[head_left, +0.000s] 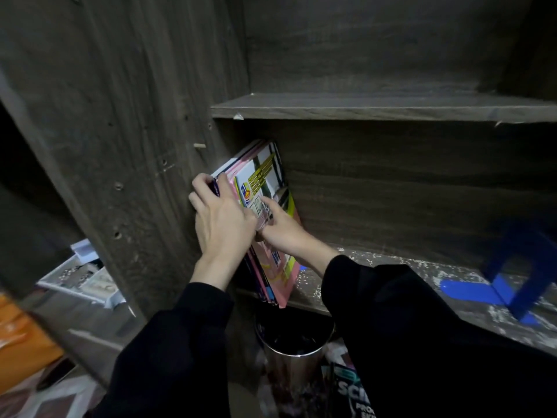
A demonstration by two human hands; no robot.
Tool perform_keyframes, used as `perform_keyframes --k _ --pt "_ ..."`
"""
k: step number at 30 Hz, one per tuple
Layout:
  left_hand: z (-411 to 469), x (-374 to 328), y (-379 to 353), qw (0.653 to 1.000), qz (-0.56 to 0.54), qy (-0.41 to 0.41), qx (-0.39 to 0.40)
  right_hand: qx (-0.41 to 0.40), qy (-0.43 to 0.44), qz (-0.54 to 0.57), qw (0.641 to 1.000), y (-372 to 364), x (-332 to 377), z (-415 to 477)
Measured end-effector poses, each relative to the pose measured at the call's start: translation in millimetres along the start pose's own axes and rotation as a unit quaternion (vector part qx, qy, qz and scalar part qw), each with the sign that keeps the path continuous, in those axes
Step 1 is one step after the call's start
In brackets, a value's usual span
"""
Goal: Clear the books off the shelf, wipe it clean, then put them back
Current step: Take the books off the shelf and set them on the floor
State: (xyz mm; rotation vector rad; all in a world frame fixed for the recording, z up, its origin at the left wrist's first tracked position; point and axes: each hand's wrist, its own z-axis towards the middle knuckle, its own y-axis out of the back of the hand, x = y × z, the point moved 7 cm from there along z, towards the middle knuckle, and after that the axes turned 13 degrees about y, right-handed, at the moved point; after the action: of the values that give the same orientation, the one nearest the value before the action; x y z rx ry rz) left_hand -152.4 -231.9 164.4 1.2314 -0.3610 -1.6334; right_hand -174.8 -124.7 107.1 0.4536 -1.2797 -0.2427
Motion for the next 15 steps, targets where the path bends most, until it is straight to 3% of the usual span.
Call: perform_keyframes --k 7,15 --pt "-5.1 -9.2 1.3 0.999 -0.030 0.013 0.015 -0.025 0.008 0.019 0.999 3.2 -12.9 -5.8" --pt "-15.7 -30.2 -4.2 1.000 -0.004 -0.010 -0.018 -0.031 0.013 0.004 0.999 13.3 -28.9 -13.7"
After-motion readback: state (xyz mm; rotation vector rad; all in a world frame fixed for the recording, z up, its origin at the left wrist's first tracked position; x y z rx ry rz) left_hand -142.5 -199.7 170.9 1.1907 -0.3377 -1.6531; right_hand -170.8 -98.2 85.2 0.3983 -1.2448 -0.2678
